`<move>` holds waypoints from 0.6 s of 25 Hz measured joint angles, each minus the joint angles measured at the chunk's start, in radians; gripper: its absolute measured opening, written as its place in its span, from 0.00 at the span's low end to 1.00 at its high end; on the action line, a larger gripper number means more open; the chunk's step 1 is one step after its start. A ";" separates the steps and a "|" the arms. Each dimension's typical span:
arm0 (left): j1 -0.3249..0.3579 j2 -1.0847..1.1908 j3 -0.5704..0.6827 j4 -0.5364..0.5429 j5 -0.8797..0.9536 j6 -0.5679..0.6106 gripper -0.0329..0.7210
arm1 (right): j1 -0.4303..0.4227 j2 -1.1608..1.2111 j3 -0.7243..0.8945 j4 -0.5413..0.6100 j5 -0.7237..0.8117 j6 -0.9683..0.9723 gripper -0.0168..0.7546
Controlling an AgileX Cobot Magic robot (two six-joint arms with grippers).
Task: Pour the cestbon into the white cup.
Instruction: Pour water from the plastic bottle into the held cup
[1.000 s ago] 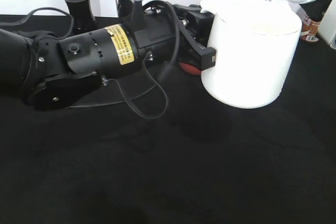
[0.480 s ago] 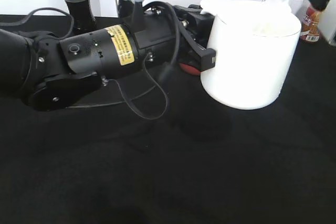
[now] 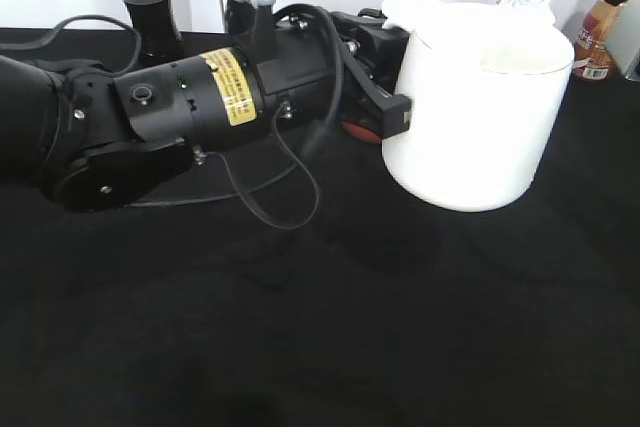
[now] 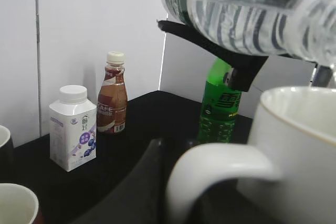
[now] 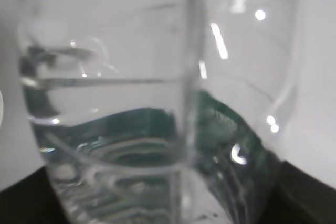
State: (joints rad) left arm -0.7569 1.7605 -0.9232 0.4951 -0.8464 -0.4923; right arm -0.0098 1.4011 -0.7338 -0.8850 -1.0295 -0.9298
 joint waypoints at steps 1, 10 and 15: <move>0.000 0.000 0.000 0.000 0.000 0.000 0.14 | 0.000 0.000 0.000 0.000 -0.001 -0.010 0.67; 0.000 0.002 0.000 0.008 0.008 0.003 0.14 | 0.000 -0.001 -0.002 0.043 -0.027 -0.053 0.67; 0.000 0.002 0.000 0.007 -0.037 0.004 0.14 | 0.000 -0.002 -0.002 -0.002 -0.071 0.279 0.67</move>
State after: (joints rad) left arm -0.7569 1.7623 -0.9232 0.5023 -0.8835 -0.4884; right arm -0.0098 1.3992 -0.7359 -0.8868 -1.1003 -0.6503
